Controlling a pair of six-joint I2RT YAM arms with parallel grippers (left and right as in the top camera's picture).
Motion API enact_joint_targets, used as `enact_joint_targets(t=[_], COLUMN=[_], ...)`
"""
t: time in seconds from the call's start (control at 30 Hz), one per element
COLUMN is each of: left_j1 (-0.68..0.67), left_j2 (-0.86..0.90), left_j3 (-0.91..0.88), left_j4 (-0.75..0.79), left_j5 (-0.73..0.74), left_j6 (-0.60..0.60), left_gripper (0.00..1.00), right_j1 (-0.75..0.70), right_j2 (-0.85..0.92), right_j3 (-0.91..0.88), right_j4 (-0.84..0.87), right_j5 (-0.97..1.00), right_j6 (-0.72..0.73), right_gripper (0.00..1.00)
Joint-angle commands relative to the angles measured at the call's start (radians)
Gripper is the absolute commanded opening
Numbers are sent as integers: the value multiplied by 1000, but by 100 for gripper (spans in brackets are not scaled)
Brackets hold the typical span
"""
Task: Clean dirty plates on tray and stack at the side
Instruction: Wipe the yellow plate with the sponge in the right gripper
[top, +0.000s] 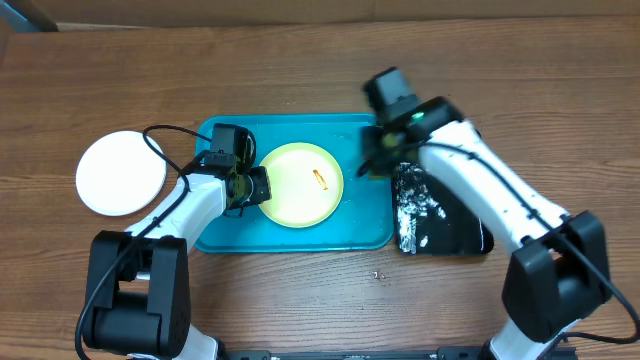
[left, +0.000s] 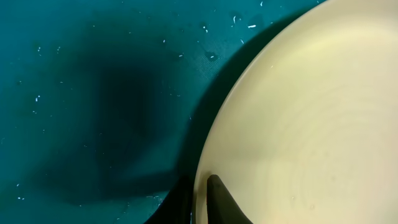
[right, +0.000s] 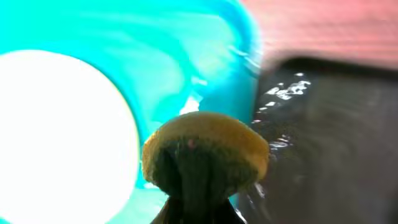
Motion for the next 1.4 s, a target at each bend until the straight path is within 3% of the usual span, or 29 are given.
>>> enact_joint_targets(t=[0.0, 0.23, 0.57, 0.73, 1.03, 1.1, 1.17, 1.37], left_j1=[-7, -7, -7, -7, -7, -7, -7, -7], left_j2=[14, 14, 14, 14, 14, 14, 14, 14], left_j3=[8, 8, 8, 8, 8, 8, 8, 8], left_j4=[0, -1, -1, -1, -1, 0, 0, 0], left_j5=[14, 14, 14, 14, 14, 14, 14, 13], left_j6=[11, 11, 11, 11, 11, 11, 11, 11], left_gripper=[13, 14, 15, 16, 16, 16, 15, 15], right_j1=[79, 191, 193, 193, 193, 193, 193, 193], right_j2=[-1, 117, 276, 314, 327, 327, 327, 326], right_j3=[20, 20, 20, 20, 20, 20, 20, 23], right_j4=[53, 171, 256, 286, 274, 274, 274, 260], right_j5=[73, 255, 231, 123, 69, 53, 43, 42], right_j6=[13, -8, -7, -3, 28, 31, 31, 31], right_gripper=[4, 4, 4, 4, 14, 13, 4, 4])
